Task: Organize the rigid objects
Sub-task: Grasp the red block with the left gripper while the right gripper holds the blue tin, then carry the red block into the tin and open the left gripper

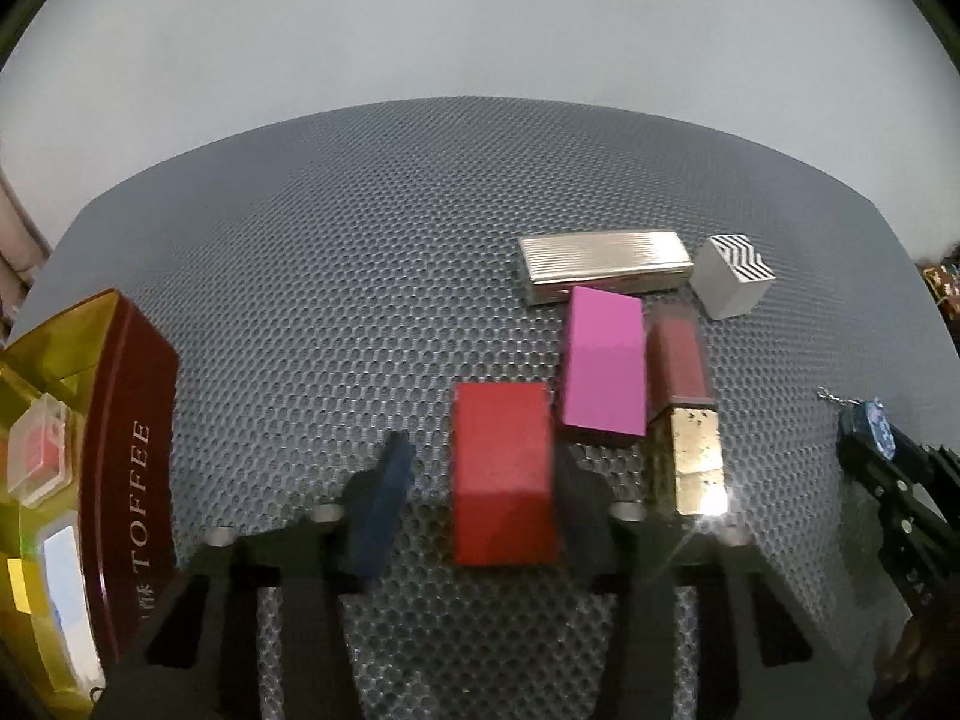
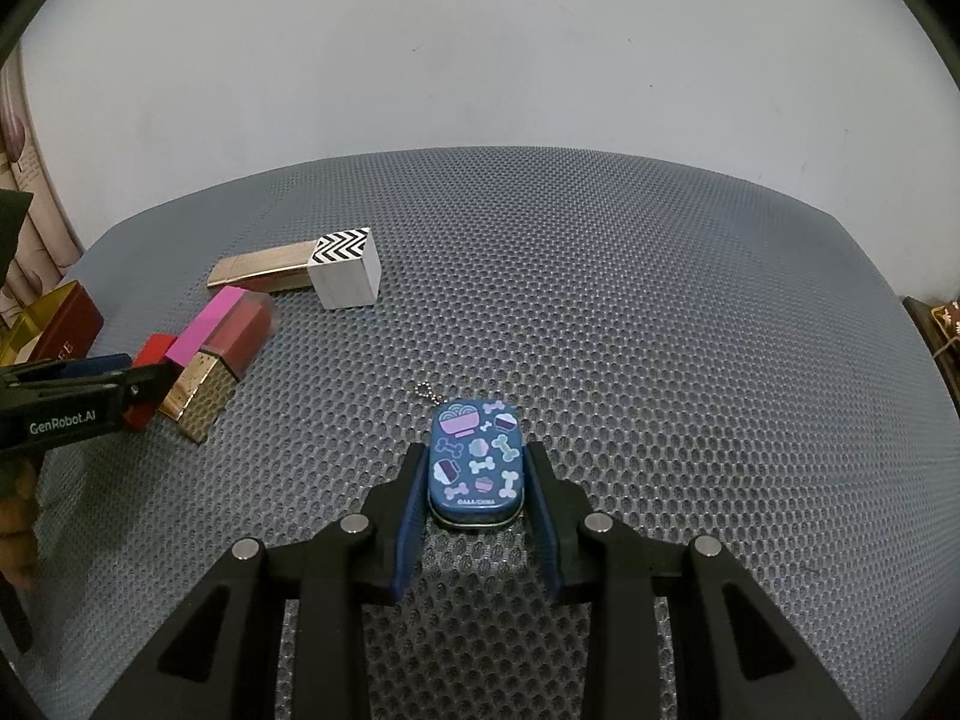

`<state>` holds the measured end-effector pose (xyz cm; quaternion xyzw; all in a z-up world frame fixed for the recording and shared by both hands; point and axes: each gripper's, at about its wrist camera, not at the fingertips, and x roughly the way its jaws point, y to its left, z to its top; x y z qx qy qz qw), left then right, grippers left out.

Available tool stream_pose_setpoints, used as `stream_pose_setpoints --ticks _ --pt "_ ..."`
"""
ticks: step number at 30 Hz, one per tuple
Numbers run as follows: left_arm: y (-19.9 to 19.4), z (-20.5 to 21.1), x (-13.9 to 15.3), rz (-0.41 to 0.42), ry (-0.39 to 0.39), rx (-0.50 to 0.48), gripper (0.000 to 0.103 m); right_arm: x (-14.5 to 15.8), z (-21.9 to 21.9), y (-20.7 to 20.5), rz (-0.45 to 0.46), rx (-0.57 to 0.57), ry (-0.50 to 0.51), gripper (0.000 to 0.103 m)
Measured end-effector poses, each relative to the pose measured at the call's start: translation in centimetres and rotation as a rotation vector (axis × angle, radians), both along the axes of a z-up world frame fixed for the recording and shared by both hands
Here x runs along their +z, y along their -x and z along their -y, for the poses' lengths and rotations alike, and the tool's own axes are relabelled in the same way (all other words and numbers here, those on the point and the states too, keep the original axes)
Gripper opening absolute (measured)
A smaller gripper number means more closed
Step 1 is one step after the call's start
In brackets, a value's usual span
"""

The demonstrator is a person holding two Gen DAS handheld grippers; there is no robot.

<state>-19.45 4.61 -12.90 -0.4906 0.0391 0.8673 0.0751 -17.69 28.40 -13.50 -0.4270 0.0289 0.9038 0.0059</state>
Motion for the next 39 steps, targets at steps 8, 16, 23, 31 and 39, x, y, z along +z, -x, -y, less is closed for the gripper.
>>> stream_pose_setpoints --ticks 8,16,23,31,39 --pt "-1.8 1.3 0.3 0.014 -0.042 0.009 0.026 0.4 -0.4 -0.6 0.002 0.001 -0.016 0.032" --pt "-4.3 2.0 0.6 0.027 -0.045 0.023 0.026 0.8 -0.5 -0.9 0.003 0.002 -0.028 0.032" --pt "-6.0 3.1 1.2 0.032 -0.034 0.037 0.026 1.0 -0.6 -0.7 0.004 0.002 -0.033 0.032" --pt "-8.0 3.6 1.7 0.029 -0.042 0.056 0.026 1.0 -0.5 -0.6 0.004 0.002 -0.033 0.033" --pt "-10.0 6.1 3.4 0.006 -0.049 0.090 0.026 1.0 -0.7 -0.6 0.004 0.003 -0.033 0.032"
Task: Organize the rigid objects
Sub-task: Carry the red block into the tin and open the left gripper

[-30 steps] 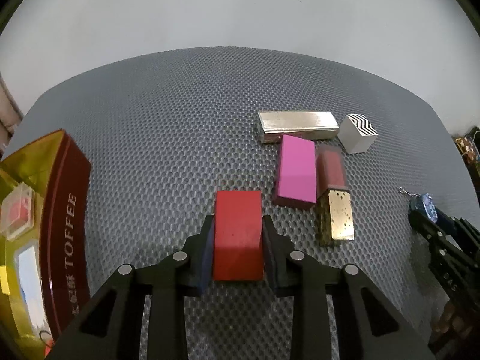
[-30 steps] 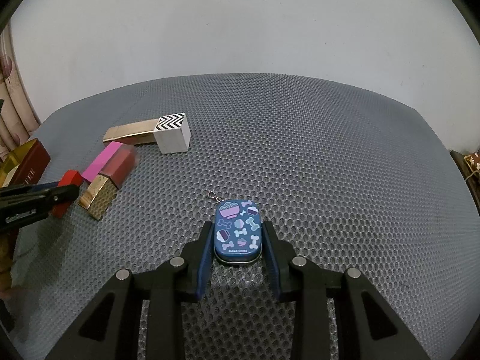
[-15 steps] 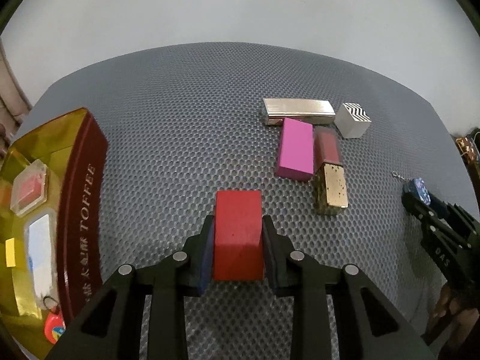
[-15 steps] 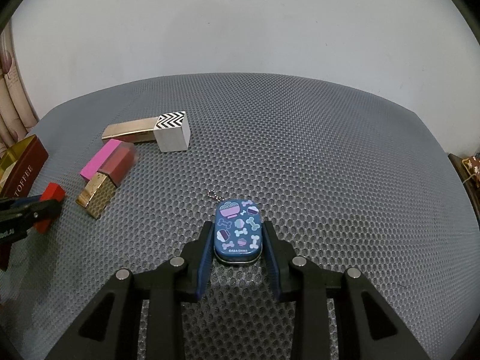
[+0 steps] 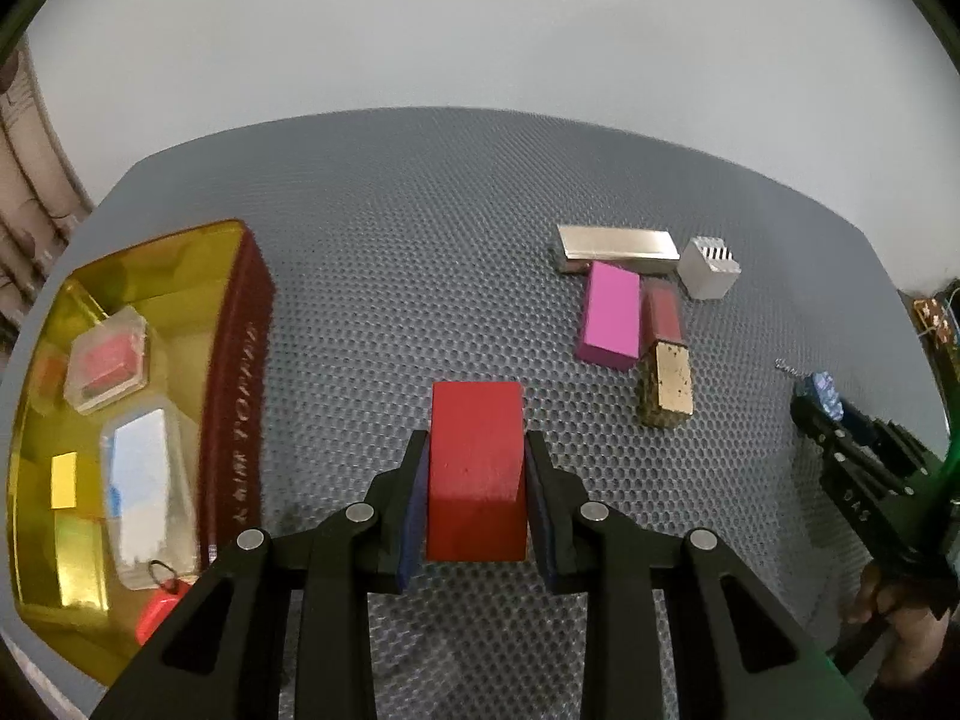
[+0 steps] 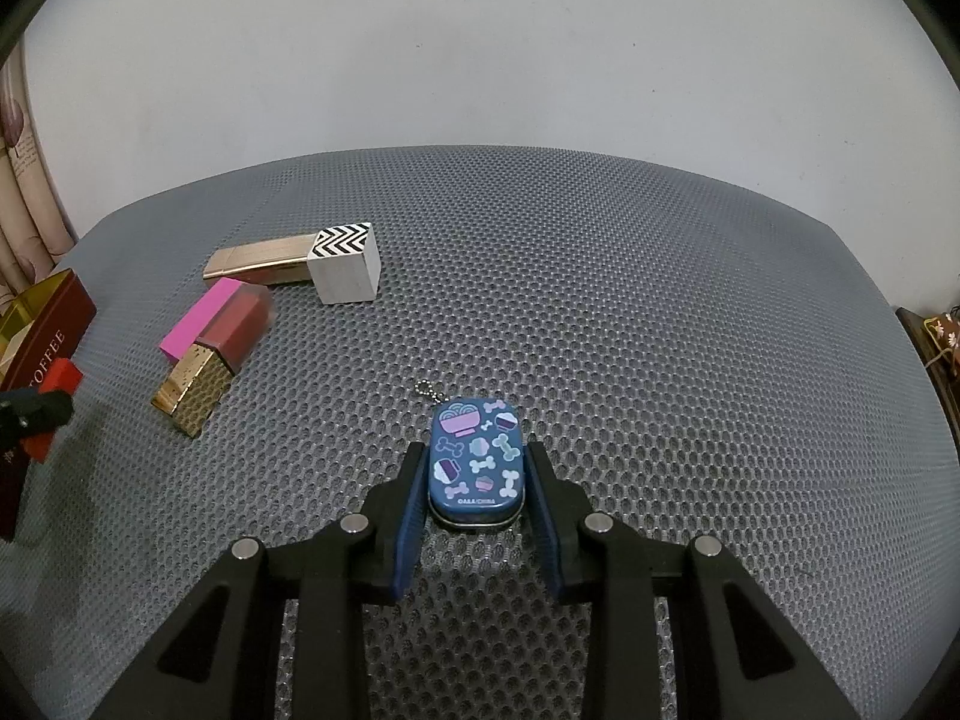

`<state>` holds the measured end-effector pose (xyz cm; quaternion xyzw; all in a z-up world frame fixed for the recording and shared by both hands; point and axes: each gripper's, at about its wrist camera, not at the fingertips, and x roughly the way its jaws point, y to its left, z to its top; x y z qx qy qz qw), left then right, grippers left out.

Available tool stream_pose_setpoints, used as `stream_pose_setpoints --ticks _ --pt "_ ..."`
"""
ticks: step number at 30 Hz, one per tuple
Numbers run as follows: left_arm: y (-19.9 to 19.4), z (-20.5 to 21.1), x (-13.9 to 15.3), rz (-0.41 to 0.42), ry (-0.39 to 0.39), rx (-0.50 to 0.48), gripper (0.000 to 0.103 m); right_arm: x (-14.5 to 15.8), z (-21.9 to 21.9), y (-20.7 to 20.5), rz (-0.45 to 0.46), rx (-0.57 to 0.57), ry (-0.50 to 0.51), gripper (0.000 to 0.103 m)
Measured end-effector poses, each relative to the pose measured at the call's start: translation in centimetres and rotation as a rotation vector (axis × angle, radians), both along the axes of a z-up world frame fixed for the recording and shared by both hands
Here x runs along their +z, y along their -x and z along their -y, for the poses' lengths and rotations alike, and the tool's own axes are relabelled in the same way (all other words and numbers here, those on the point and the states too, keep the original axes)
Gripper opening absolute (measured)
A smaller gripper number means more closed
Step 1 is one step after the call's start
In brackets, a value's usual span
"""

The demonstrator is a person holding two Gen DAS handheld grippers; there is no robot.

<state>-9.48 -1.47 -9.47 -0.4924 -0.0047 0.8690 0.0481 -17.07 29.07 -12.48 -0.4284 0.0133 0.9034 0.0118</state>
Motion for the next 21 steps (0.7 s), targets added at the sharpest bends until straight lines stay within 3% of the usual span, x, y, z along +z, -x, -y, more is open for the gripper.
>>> stream_pose_setpoints --ticks 5,8,10,21 --pt "-0.1 1.5 1.7 -0.019 -0.001 0.025 0.026 0.0 -0.1 0.0 0.000 0.000 0.000 0.033" --pt "0.4 0.2 1.9 -0.031 0.007 0.039 0.026 0.0 -0.2 0.0 0.000 0.000 0.000 0.032" --pt "4.5 0.3 2.6 -0.032 0.013 0.050 0.026 0.0 -0.2 0.0 0.000 0.000 0.000 0.033" --pt "4.5 6.3 3.8 -0.035 0.045 0.161 0.026 0.0 -0.2 0.0 0.000 0.000 0.000 0.033"
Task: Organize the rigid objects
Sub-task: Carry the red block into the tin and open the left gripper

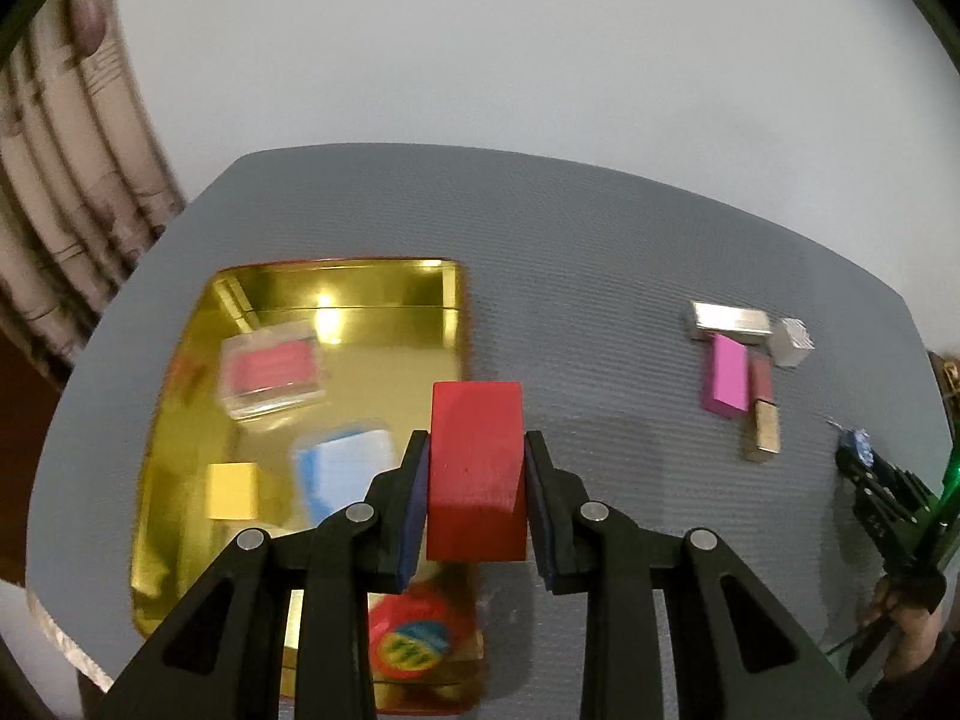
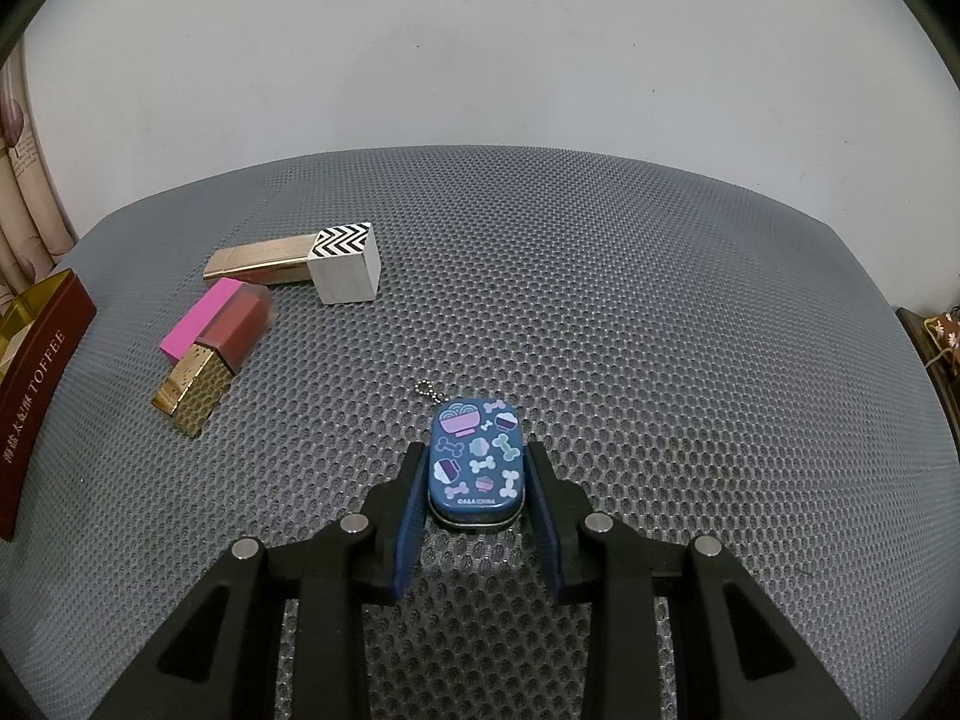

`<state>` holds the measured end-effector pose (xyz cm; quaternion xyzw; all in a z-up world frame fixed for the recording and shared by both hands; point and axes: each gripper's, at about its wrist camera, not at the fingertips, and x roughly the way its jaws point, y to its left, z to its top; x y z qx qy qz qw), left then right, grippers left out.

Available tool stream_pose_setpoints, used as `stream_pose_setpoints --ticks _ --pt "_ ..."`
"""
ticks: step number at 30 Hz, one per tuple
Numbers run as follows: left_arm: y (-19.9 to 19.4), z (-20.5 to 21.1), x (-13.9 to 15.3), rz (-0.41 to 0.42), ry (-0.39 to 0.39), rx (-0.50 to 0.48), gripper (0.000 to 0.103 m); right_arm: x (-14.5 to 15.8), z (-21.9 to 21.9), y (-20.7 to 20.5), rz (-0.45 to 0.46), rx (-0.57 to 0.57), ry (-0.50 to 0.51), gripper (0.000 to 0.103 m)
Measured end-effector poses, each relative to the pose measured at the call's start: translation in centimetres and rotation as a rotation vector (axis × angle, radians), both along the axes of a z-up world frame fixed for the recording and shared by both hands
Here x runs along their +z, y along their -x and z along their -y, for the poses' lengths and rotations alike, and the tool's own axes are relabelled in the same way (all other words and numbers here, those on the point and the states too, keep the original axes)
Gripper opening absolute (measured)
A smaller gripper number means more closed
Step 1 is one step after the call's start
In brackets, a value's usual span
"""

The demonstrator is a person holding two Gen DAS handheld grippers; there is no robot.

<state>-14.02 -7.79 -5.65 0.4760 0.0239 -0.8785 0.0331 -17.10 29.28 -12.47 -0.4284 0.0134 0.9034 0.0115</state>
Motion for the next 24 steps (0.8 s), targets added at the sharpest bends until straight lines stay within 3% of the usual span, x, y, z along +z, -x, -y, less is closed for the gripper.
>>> stream_pose_setpoints --ticks 14,24 --pt "-1.4 7.6 -1.3 0.042 0.040 0.127 0.026 0.1 0.2 -0.3 0.000 0.001 -0.002 0.033" --pt "-2.4 9.2 -3.0 0.074 0.045 0.151 0.026 0.1 0.5 -0.1 0.001 0.001 -0.007 0.033"
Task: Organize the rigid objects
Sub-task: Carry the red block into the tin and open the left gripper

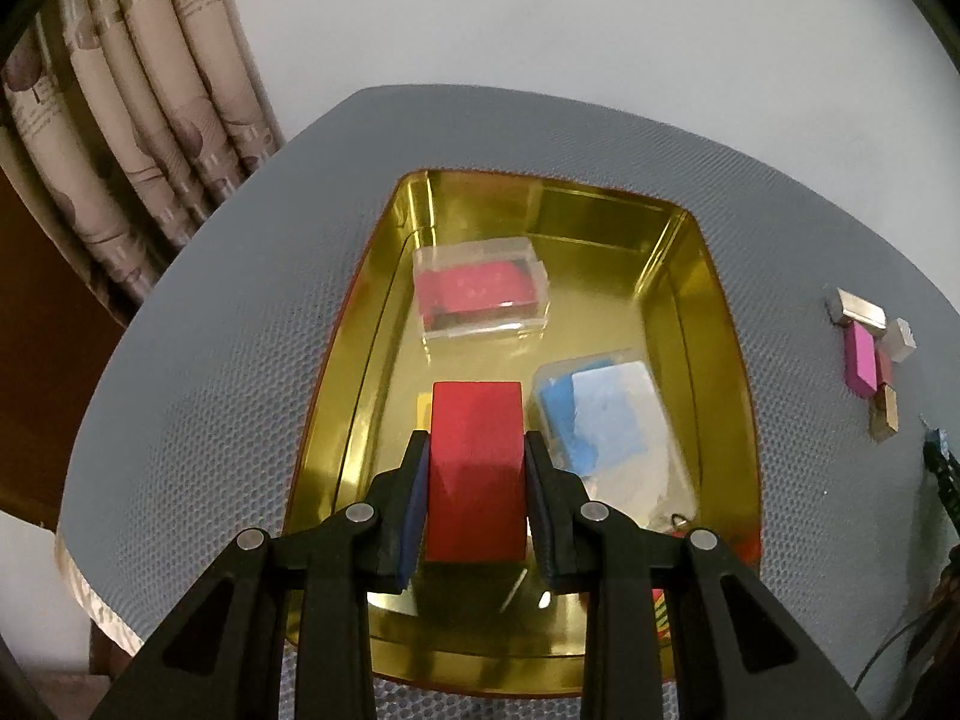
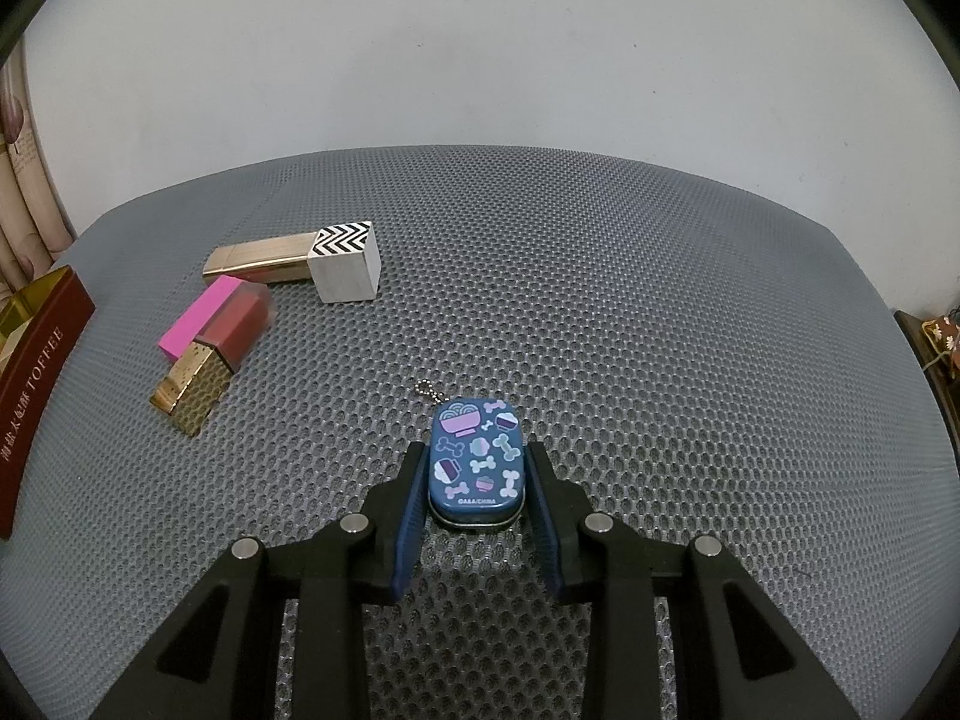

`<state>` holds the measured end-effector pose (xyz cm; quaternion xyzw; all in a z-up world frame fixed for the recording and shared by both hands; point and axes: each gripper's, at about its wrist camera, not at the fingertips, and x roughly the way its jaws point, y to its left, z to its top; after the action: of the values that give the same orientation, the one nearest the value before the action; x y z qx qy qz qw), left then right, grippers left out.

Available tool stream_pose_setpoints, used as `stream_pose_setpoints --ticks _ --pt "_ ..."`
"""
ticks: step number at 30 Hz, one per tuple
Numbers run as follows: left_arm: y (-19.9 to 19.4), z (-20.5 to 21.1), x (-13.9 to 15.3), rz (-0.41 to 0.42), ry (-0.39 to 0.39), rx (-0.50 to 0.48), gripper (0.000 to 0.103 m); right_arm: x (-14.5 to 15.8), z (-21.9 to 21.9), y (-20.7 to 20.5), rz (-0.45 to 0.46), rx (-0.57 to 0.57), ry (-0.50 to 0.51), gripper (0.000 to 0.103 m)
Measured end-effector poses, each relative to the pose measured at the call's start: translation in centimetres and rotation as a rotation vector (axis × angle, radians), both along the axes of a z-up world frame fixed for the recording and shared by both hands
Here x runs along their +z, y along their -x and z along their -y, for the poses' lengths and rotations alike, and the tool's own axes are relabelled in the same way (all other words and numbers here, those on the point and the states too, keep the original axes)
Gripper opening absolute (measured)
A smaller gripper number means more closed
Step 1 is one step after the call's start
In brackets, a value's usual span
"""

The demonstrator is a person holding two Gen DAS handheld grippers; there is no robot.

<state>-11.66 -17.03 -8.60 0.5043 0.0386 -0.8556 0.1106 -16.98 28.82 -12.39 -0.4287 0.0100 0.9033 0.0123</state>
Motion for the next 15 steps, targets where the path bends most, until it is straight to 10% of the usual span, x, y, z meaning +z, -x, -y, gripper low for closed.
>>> stream_pose_setpoints --ticks 15 --pt "-0.4 0.3 -0.4 -0.001 -0.011 0.002 0.027 0.8 -0.3 -1.4 0.000 0.001 -0.003 0.033"
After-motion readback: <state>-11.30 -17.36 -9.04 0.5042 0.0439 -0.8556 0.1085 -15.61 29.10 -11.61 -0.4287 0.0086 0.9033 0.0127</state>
